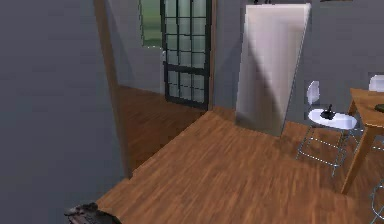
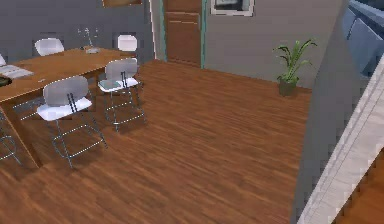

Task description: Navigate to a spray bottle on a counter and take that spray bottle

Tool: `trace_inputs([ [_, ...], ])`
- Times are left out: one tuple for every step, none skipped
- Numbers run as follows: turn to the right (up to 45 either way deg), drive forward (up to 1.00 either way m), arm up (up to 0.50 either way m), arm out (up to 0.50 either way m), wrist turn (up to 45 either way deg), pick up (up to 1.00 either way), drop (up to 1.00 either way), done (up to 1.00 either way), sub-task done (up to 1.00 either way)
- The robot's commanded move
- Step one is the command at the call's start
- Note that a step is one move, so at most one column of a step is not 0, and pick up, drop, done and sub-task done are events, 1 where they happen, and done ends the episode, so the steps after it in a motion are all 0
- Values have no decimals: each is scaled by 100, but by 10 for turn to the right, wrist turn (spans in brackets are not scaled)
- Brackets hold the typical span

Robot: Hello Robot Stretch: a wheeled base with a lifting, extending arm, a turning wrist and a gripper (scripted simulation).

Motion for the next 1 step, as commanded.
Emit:
trace_inputs([
  [60,0,0,0,0,0,0,0,0],
])
